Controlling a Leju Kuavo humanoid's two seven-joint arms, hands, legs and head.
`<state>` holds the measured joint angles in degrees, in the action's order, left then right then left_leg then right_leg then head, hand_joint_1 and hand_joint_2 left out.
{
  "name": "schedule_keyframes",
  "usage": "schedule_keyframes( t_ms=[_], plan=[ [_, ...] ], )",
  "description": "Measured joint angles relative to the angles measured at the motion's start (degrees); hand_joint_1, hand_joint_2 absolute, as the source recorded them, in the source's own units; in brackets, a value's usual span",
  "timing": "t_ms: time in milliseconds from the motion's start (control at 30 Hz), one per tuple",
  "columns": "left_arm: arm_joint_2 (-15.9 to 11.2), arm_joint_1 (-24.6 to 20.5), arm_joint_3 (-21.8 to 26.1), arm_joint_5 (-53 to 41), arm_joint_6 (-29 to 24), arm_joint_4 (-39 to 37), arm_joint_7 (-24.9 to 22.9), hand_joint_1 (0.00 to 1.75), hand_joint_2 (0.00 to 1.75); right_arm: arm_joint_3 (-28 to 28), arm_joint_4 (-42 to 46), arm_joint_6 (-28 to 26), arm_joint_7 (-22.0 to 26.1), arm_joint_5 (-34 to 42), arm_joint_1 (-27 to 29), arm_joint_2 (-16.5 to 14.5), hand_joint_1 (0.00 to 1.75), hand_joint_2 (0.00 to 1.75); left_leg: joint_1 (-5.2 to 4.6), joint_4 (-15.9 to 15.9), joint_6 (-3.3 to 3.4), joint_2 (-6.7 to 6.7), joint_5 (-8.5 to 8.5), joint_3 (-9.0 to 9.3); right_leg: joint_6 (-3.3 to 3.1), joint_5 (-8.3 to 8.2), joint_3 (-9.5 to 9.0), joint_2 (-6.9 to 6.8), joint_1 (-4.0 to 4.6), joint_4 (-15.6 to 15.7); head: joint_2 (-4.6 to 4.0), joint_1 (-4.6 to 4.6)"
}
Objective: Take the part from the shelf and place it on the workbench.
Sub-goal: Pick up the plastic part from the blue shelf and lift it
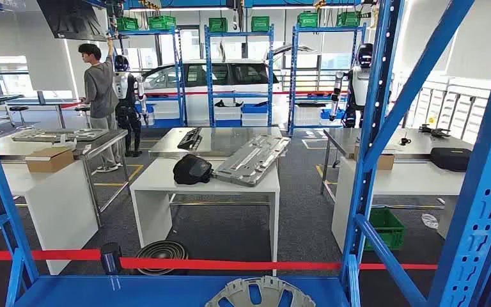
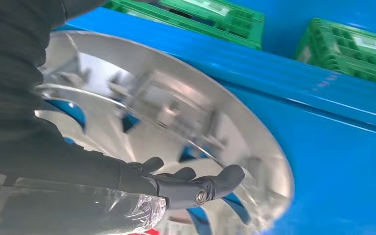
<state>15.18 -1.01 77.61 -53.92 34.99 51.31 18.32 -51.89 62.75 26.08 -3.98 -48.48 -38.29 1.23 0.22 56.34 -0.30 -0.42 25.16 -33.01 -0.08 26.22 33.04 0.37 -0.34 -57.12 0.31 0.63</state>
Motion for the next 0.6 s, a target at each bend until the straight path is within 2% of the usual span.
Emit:
schedule_keyframes(
  t_ms=[67, 100, 133, 200, 233, 267, 300, 333, 367, 433, 467, 500, 600],
  plan=[
    [0.05, 0.00, 0.03, 0.00, 0.00, 0.10, 0.00, 0.00, 0.00, 0.00, 0.01, -0.01, 0.00, -0.01, -0.04, -0.04, 0.00, 1.75, 0.08, 0.41, -0.31, 0.03, 0.43, -0.24, -0.31, -0.16, -0.11, 0.01, -0.33, 0.17, 0.00, 0.01],
    [0.10, 0.00, 0.07, 0.00, 0.00, 0.17, 0.00, 0.00, 0.00, 0.00, 0.02, -0.02, 0.01, -0.01, -0.06, -0.08, 0.00, 1.75, 0.19, 1.53, -0.61, 0.07, 1.28, -0.75, -0.59, -0.23, -0.18, 0.01, -0.50, 0.26, -0.01, 0.05],
    [0.14, 0.00, 0.11, 0.00, 0.00, 0.25, 0.00, 0.00, 0.00, 0.00, 0.02, -0.03, 0.01, -0.02, -0.08, -0.12, 0.00, 1.75, 0.31, 3.83, -0.93, 0.11, 2.71, -1.80, -0.82, -0.28, -0.25, 0.00, -0.69, 0.35, -0.02, 0.10],
    [0.17, 0.00, 0.17, 0.00, 0.00, 0.30, 0.00, 0.00, 0.00, -0.02, 0.02, -0.04, 0.01, -0.02, -0.04, -0.15, 0.00, 1.75, 0.53, 11.62, -1.46, 0.22, 6.47, -5.37, -1.06, -0.22, -0.27, -0.02, -0.71, 0.34, -0.02, 0.20],
    [0.19, 0.02, 0.20, 0.00, 0.00, 0.31, 0.00, 0.00, 0.00, -0.04, 0.01, -0.04, 0.01, -0.02, 0.04, -0.15, 0.00, 1.75, 0.60, 15.29, -1.62, 0.27, 7.76, -7.13, -1.07, -0.21, -0.27, -0.02, -0.69, 0.33, -0.02, 0.21],
    [0.20, 0.05, 0.23, 0.00, 0.00, 0.32, 0.00, 0.00, 0.00, -0.07, 0.01, -0.04, 0.01, -0.02, 0.11, -0.15, 0.00, 1.75, 0.66, 17.26, -1.70, 0.30, 8.05, -8.14, -1.07, -0.20, -0.28, -0.02, -0.68, 0.32, -0.02, 0.22],
    [0.21, 0.07, 0.26, 0.00, 0.00, 0.32, 0.00, 0.00, 0.00, -0.08, 0.01, -0.04, 0.01, -0.02, 0.17, -0.14, 0.00, 1.75, 0.70, 16.83, -1.72, 0.32, 7.19, -8.01, -1.07, -0.18, -0.34, 0.01, -0.68, 0.31, -0.02, 0.23],
    [0.21, 0.09, 0.29, 0.00, 0.00, 0.35, 0.00, 0.00, 0.00, -0.08, 0.01, -0.04, 0.01, -0.02, 0.19, -0.16, 0.00, 1.75, 0.74, 13.93, -1.65, 0.33, 5.35, -6.67, -1.07, -0.16, -0.43, 0.06, -0.68, 0.31, -0.02, 0.23],
    [0.20, 0.10, 0.30, 0.00, 0.00, 0.41, 0.00, 0.00, 0.00, -0.07, 0.02, -0.04, 0.00, -0.02, 0.16, -0.19, 0.00, 1.75, 0.77, 9.50, -1.52, 0.34, 3.19, -4.57, -1.03, -0.12, -0.53, 0.13, -0.68, 0.31, -0.02, 0.24],
    [0.20, 0.07, 0.29, 0.01, 0.00, 0.57, 0.00, 0.00, 0.00, -0.07, 0.02, -0.04, 0.00, -0.02, 0.04, -0.27, 0.00, 1.75, 0.60, 2.18, -1.22, 0.28, 0.66, -0.88, -0.78, -0.04, -0.46, 0.24, -0.39, 0.23, -0.02, 0.24],
    [0.21, 0.05, 0.28, 0.01, 0.00, 0.63, 0.00, 0.00, 0.00, -0.07, 0.02, -0.04, 0.01, -0.02, 0.01, -0.29, 0.00, 1.75, 0.48, 0.59, -1.04, 0.21, 0.39, -0.09, -0.57, -0.04, -0.34, 0.27, -0.28, 0.20, -0.02, 0.22],
    [0.21, 0.03, 0.27, 0.02, 0.00, 0.66, 0.00, 0.00, 0.00, -0.07, 0.02, -0.04, 0.01, -0.02, 0.00, -0.31, 0.00, 1.75, 0.32, 0.32, -0.84, 0.14, 0.53, 0.06, -0.33, -0.09, -0.23, 0.28, -0.19, 0.22, -0.02, 0.22],
    [0.25, 0.02, 0.30, 0.07, 0.00, 0.74, 0.00, 0.00, 0.00, 0.00, 0.08, -0.04, 0.02, -0.02, -0.06, -0.27, 0.00, 1.75, 0.42, -0.31, 0.35, 0.15, 0.03, 0.26, 0.39, 0.45, 0.27, 0.21, -0.30, -0.52, -0.01, 0.15]
  ],
)
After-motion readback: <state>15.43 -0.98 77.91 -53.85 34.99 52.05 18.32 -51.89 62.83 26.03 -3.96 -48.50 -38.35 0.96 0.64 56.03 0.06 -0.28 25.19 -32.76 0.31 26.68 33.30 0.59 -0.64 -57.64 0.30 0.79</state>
